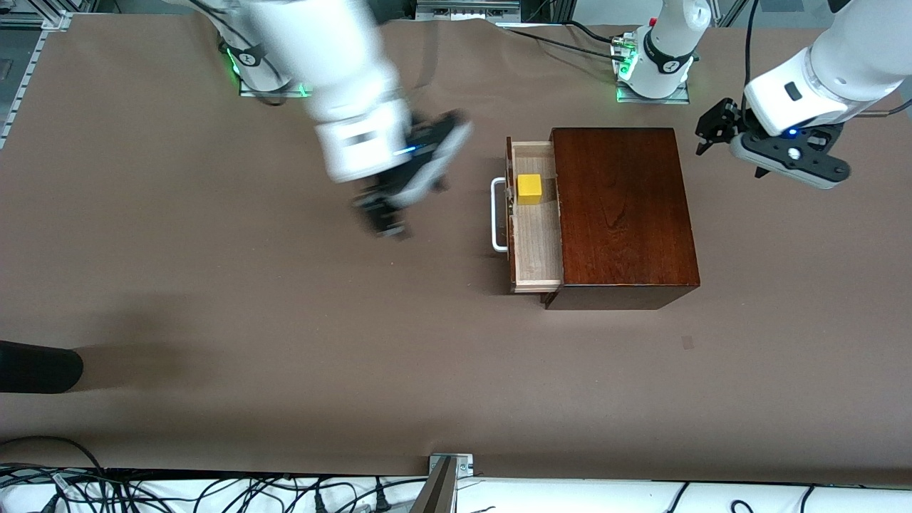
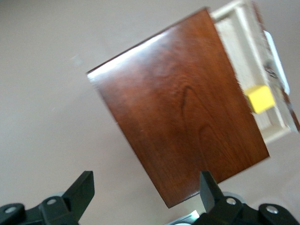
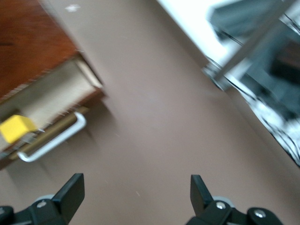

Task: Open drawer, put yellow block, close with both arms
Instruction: 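Withdraw the right gripper while the left gripper reaches the drawer front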

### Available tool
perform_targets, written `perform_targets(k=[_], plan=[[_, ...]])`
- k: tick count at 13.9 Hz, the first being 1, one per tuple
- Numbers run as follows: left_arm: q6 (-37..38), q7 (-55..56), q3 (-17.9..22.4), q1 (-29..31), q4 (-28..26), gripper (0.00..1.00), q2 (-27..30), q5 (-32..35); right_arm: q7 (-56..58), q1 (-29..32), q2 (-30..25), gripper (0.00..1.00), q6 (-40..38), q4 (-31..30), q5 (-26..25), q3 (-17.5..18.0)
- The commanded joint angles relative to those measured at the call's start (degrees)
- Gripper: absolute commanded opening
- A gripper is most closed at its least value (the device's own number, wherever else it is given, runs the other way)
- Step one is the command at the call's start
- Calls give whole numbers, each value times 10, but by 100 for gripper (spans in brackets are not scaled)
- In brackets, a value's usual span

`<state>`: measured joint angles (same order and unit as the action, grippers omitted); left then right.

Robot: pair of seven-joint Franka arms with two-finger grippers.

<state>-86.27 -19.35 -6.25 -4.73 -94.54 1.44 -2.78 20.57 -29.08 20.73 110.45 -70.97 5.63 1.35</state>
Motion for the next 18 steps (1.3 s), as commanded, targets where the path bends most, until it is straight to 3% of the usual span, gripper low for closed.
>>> perform_targets(k=[1, 4, 6, 9, 11, 15, 18], plan=[[42, -112, -5, -4, 18, 100, -37, -73, -6, 113, -95, 100, -63, -89, 38, 15], [30, -128, -56, -35, 19, 100, -79, -75, -10, 204, -134, 100, -128, -131, 38, 0], [-48, -178, -103, -53, 27, 100, -124, -66, -19, 206, -197, 100, -132, -203, 28, -28], [-159, -234, -150, -114, 27, 100, -197, -50, -64, 206, -209, 100, -172, -203, 4, -43], [-241, -236, -151, -178, 29, 100, -226, 6, -113, 206, -218, 100, -178, -203, -27, -41], [-338, -284, -152, -223, 30, 100, -305, 114, -122, 207, -218, 100, -190, -196, -34, -49], [-347, -292, -151, -235, 27, 100, -341, 156, -121, 208, -210, 100, -191, -174, -51, -50]])
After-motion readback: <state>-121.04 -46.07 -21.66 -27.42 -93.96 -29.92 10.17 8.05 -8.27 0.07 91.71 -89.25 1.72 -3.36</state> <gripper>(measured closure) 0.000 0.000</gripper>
